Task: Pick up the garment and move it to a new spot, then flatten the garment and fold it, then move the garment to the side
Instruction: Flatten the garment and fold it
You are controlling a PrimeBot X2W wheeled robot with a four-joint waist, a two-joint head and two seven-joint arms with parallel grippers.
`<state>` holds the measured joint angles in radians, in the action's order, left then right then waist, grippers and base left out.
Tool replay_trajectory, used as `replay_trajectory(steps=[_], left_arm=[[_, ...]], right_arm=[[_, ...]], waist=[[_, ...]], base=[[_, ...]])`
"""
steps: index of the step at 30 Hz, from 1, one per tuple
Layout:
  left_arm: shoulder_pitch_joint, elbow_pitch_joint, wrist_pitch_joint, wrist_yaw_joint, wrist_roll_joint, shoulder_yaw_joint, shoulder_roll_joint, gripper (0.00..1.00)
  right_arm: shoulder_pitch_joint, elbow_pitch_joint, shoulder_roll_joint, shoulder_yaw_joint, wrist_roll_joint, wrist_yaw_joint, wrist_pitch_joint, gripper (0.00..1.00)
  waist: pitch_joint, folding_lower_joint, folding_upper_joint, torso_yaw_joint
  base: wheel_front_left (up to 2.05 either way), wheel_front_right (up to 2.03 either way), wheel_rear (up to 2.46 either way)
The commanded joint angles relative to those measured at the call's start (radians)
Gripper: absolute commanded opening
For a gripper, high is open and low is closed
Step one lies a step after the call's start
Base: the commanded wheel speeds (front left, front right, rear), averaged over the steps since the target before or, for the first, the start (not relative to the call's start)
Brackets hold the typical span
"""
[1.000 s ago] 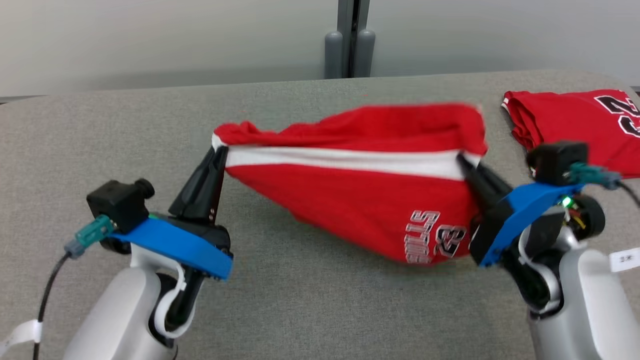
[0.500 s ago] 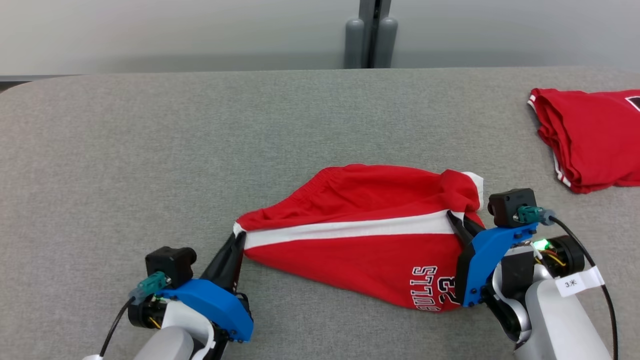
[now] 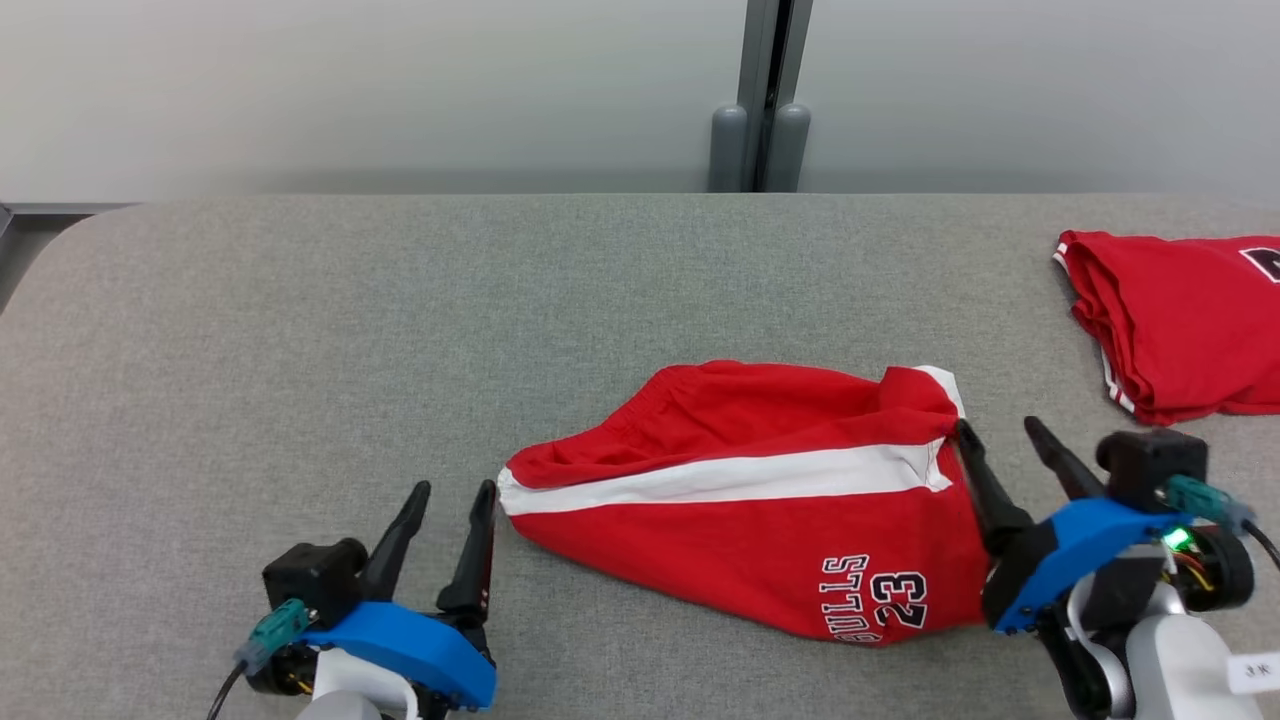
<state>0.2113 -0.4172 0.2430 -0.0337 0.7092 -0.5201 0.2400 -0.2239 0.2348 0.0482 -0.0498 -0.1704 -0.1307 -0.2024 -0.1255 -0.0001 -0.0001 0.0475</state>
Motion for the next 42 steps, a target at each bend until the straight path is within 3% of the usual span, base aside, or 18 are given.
replay_trajectory(steps=[1,10,17,24,31,42], left_arm=[[-0.015,0.014,0.013,0.009,-0.016,0.024,0.009,1.00],[-0.108,0.142,0.022,0.045,-0.169,0.216,0.001,1.00],[-0.175,0.130,0.023,0.034,-0.269,0.280,-0.005,1.00],[-0.196,0.086,0.023,-0.001,-0.305,0.290,-0.026,1.00],[-0.130,-0.007,-0.019,-0.045,-0.318,0.222,-0.045,1.00],[0.012,-0.176,-0.088,-0.062,-0.324,0.172,-0.058,1.00]], right_arm=[[0.036,-0.037,0.004,-0.018,-0.005,0.000,0.035,1.00],[0.168,-0.161,0.004,-0.053,-0.018,0.000,0.250,1.00],[0.229,-0.165,0.004,-0.023,0.025,0.000,0.289,1.00],[0.252,-0.171,0.004,-0.008,0.010,0.000,0.290,1.00],[0.239,-0.169,0.004,0.008,0.000,0.000,0.280,1.00],[0.209,-0.153,0.004,0.049,-0.013,0.000,0.284,1.00]], waist=[[0.015,0.0001,0.0001,-0.009],[0.053,0.0001,0.0001,-0.040],[0.076,0.0001,0.0001,-0.048],[0.086,0.0001,0.0001,-0.049],[0.079,0.0001,0.0001,-0.055],[0.055,0.0001,0.0001,-0.100]], base=[[0.00,0.00,0.00],[0.00,0.00,0.00],[0.00,0.00,0.00],[0.00,0.00,0.00],[0.00,0.00,0.00],[0.00,0.00,0.00]])
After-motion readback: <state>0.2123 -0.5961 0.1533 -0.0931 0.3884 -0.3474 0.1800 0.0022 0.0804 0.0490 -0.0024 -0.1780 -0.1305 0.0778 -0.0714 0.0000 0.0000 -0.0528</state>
